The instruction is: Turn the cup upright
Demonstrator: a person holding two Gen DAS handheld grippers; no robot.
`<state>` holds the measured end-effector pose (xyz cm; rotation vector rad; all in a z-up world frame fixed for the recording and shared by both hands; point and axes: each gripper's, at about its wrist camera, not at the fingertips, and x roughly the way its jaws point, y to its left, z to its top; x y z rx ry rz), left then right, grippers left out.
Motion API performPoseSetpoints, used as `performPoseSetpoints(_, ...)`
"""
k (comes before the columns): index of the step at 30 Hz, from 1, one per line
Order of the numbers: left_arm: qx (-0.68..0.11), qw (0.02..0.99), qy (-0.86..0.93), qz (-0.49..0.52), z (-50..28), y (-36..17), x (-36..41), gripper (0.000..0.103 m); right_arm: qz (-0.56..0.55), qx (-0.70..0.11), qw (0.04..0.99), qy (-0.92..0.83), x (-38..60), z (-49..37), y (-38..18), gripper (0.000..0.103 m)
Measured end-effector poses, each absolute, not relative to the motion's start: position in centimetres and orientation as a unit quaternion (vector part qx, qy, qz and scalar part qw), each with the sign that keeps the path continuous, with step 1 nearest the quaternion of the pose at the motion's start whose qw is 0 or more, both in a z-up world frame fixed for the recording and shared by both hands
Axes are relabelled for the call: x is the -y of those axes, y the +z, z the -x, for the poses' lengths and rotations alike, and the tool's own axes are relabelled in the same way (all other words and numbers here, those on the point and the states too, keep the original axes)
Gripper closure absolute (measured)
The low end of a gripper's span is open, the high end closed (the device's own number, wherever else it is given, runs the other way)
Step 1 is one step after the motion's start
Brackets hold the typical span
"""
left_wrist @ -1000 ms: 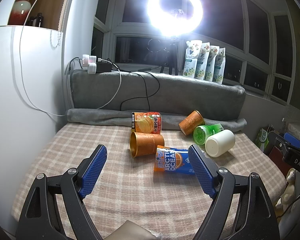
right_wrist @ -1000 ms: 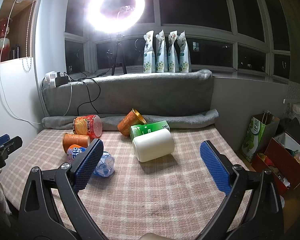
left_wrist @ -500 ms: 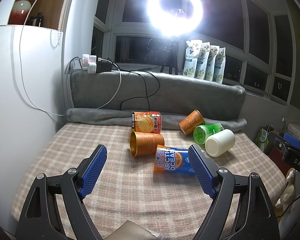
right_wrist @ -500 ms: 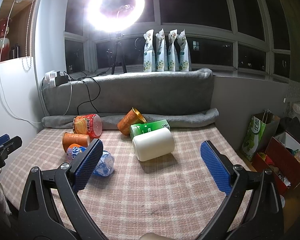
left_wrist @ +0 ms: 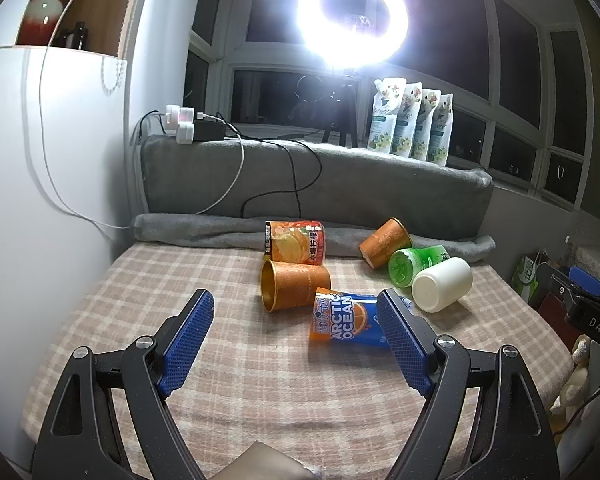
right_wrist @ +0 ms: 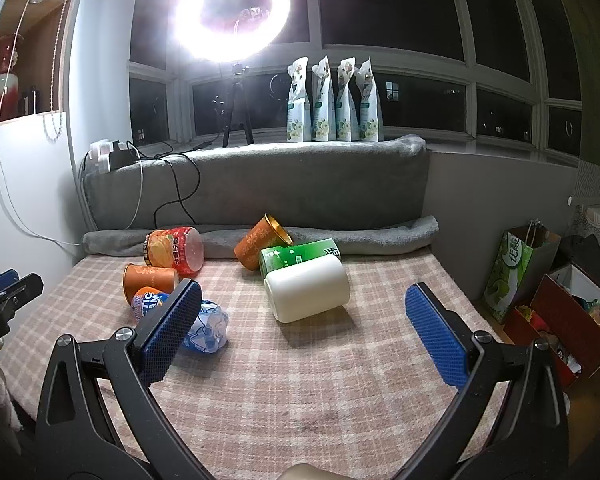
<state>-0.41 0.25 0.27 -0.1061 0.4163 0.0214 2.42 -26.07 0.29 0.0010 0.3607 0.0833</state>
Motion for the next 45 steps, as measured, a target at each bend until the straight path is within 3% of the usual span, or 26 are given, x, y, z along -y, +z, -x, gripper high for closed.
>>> performPoseSetpoints(14,-0.223,0.973,0.006,0.053,-0.4,-0.9,-0.5,0.020,0.010,-0.185,0.981,0.062,25.7,-3.0,0.2,0.000)
performPoseSetpoints(25,-0.242,0.969,0.010,0.049,-1.1,-1.8,-1.3,0.020,0.059,-0.220,0.963,0.143,22.4,-8.7,0.1,0.000)
performPoseSetpoints(41,-0.266,0.962,0.019,0.055,-1.2,-2.6,-3.9,0.020,0.319,-0.293,0.845,0.314,9.1,-21.3,-0.2,0.000)
performPoseSetpoints(45,-0.277,0.958,0.030,0.066,-1.2,-3.2,-5.0,0.020,0.368,-0.305,0.813,0.332,5.9,-24.0,-1.7,0.005)
